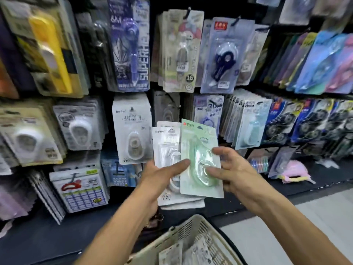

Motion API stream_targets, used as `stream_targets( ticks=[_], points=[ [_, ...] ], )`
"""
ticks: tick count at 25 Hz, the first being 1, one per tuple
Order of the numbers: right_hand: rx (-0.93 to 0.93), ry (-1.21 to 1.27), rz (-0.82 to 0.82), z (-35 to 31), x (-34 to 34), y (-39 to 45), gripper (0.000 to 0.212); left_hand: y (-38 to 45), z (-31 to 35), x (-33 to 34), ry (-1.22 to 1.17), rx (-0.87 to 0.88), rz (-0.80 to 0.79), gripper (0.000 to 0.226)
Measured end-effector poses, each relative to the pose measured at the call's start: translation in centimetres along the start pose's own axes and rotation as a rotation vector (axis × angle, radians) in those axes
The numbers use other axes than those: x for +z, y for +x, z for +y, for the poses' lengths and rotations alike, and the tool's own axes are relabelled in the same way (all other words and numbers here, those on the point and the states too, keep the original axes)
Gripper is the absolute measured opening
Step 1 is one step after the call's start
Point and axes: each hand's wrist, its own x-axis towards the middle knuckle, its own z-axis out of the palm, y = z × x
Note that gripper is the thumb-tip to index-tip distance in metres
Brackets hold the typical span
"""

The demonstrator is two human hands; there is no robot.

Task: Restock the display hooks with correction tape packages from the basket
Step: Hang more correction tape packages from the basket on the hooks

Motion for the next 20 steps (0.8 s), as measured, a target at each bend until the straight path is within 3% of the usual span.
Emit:
stream_targets(
  ticks=[3, 6, 9, 13, 15, 17, 20],
  points=[
    [-0.214, 0.085, 0.248, -2.7, -1.2, 2.5, 0.047, 0.7, 4.2, -1.0, 0.084, 0.064, -0.018, 0.067],
    [-0.189, 0.034, 0.445, -3.7, -3.8, 3.9, 0.032, 0.6, 6.4, -2.6, 0.087, 0.095, -0.054, 0.067],
    [-0.128, -0.052, 0.462, -2.7, -4.8, 4.3, 0.022, 0.6, 6.2, -2.8, 0.038, 0.066, -0.056, 0.07],
    [-0.119, -0.111, 0.543, -3.0, -3.8, 4.8, 0.035, 0.2, 5.4, -0.8, -0.053, 0.067, -0.093, 0.031],
    [-0.105, -0.267, 0.608, -3.0, -2.8, 4.1, 0.045, 0.5, 5.3, -0.4, -0.09, 0.098, -0.082, 0.029],
    [-0.186, -0.39, 0.517, -2.6, -1.1, 2.7, 0.04, 0.8, 5.1, -0.3, -0.081, 0.134, -0.031, 0.042],
    [-0.163, -0.226, 0.043, -1.6, 3.7, 0.7, 0.044, 0.9, 4.6, -0.1, -0.026, 0.168, 0.088, 0.051]
  ],
)
